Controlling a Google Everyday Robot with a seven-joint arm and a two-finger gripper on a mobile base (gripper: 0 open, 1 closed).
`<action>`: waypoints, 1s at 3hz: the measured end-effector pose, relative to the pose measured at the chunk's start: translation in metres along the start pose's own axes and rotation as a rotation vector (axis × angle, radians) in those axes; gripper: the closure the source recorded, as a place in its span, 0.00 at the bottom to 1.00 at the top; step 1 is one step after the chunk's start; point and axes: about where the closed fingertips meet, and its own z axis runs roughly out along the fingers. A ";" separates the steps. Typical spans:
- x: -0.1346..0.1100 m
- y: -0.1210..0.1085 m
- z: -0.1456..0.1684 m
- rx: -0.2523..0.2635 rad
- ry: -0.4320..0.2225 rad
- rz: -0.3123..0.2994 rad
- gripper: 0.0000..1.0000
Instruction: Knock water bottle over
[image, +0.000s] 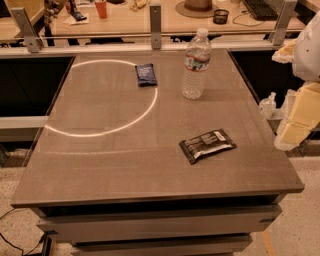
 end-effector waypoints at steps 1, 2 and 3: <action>0.000 0.000 0.000 0.000 0.000 0.000 0.00; 0.007 -0.016 0.011 0.012 -0.077 0.044 0.00; 0.020 -0.044 0.031 0.023 -0.223 0.120 0.00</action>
Offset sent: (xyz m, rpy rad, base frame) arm 0.0493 -0.0316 -0.0253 0.2390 -0.0583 -0.0739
